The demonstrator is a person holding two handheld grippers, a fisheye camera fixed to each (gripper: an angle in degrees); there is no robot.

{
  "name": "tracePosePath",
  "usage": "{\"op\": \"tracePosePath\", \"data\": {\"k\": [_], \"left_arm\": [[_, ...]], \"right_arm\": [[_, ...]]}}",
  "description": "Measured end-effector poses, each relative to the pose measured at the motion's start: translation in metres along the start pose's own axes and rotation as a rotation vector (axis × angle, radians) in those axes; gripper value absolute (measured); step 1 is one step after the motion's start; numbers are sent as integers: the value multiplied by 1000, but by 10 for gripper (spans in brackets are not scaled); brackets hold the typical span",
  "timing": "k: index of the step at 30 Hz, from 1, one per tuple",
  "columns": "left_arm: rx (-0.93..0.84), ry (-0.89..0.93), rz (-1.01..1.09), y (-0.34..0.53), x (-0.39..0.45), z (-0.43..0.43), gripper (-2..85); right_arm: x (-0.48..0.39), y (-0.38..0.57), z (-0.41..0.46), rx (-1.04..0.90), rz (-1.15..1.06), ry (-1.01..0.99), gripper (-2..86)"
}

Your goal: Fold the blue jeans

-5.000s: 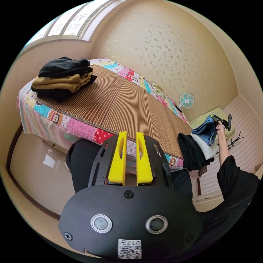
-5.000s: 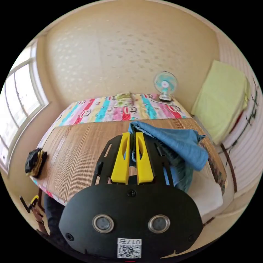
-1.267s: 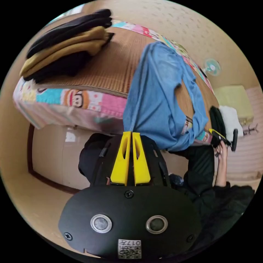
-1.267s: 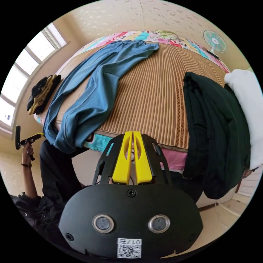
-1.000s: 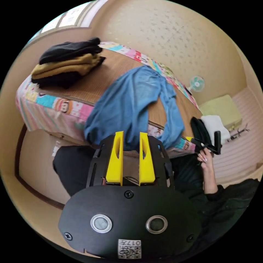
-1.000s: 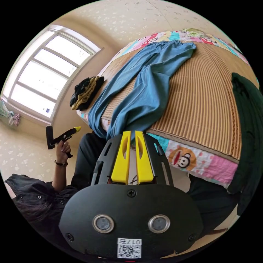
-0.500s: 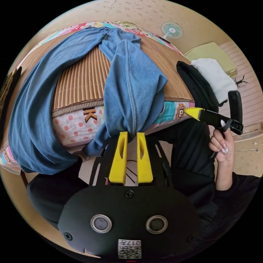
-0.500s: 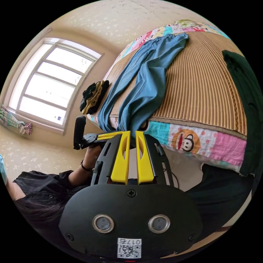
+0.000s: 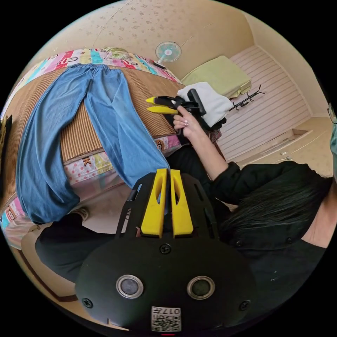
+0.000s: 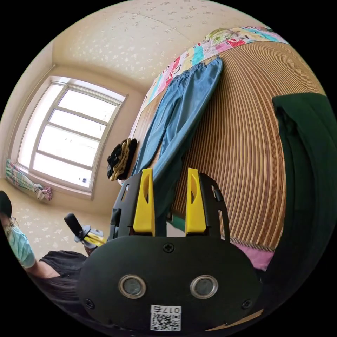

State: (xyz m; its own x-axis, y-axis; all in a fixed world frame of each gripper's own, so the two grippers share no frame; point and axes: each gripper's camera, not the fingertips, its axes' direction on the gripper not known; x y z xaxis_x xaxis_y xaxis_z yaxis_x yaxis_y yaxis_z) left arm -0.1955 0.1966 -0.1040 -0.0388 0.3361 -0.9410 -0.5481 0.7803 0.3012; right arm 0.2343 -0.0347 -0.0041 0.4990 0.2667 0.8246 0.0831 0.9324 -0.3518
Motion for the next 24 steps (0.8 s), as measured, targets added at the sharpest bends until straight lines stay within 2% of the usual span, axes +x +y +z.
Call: {"op": "tracePosePath", "data": {"k": [3, 6, 7, 8, 10, 12, 17, 19, 24], "left_arm": [[11, 128, 21, 2, -1, -10, -7], [73, 394, 67, 6, -6, -24, -9], [105, 429, 55, 8, -13, -30, -10], [116, 416, 44, 9, -17, -32, -9], [107, 269, -11, 12, -34, -35, -9], [73, 172, -55, 12, -50, -29, -6], [15, 220, -86, 8, -87, 3, 29], [-34, 222, -88, 1, -99, 23, 39], [-95, 138, -54, -9, -105, 45, 41]], "right_arm": [[29, -87, 15, 56, 100, -99, 146], [50, -157, 33, 102, 197, -52, 133], [56, -180, 42, 101, 220, -26, 109], [57, -190, 47, 98, 225, -7, 92], [55, -222, 61, 44, 223, 133, 55], [47, -228, 63, 24, 216, 201, 53], [13, -158, 46, -60, 53, 133, 111], [-9, -77, 26, -92, -46, 189, 115], [-37, 91, -16, -135, -99, 183, 87]]}}
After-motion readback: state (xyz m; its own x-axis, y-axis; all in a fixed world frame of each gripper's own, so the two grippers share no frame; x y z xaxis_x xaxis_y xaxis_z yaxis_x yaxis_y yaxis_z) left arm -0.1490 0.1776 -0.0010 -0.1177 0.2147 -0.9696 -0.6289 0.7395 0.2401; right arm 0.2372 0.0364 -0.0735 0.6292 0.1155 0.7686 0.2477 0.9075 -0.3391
